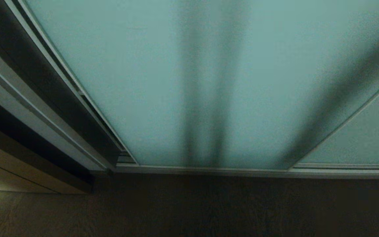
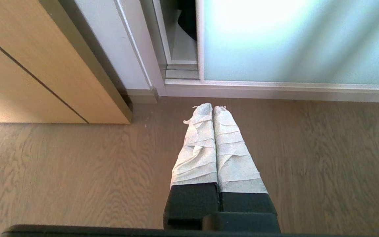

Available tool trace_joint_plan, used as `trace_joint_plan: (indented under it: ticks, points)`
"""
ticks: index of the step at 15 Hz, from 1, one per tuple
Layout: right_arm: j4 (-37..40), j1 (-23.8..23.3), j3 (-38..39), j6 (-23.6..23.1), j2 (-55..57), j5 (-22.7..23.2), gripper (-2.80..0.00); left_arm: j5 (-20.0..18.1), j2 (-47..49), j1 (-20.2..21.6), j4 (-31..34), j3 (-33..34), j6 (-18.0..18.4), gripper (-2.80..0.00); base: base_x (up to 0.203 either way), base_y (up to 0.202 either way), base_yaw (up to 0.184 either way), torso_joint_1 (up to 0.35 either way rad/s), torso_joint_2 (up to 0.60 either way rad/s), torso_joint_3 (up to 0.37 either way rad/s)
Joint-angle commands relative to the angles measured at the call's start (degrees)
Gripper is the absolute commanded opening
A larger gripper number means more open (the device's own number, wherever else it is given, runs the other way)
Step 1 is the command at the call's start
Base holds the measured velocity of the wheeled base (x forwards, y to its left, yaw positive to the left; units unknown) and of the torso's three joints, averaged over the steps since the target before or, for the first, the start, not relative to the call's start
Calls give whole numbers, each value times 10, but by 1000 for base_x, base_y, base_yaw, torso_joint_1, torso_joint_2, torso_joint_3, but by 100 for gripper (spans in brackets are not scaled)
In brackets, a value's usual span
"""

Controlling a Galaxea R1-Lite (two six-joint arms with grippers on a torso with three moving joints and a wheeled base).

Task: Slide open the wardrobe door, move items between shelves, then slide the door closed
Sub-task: Close the door

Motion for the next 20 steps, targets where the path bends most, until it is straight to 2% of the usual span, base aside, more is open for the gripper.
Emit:
trace_joint_plan:
  ticks: [1,3,4,7,12,13,17,18,20]
  points:
    - [27,46,69,-61,-81,31,-280,0,1,0,0,0,0,-280,0,0,0,0,0,0]
    - [58,87,129,-122,-123,36,-280,0,1,0,0,0,0,-280,0,0,0,0,0,0]
    - [69,103,156,-138,-150,34,-280,0,1,1,0,0,0,-280,0,0,0,0,0,0]
    - [114,128,237,-205,-227,30,-280,0,1,0,0,0,0,-280,0,0,0,0,0,0]
    - [129,151,385,-229,-341,24,-280,0,1,0,0,0,0,-280,0,0,0,0,0,0]
    - [135,159,396,-233,-362,15,-280,0,1,0,0,0,0,-280,0,0,0,0,0,0]
    - [246,170,400,-221,-456,-35,-280,0,1,0,0,0,0,-280,0,0,0,0,0,0]
    - [274,171,401,-218,-465,-64,-280,0,1,0,0,0,0,-280,0,0,0,0,0,0]
    - [310,171,401,-212,-465,-84,-280,0,1,0,0,0,0,-280,0,0,0,0,0,0]
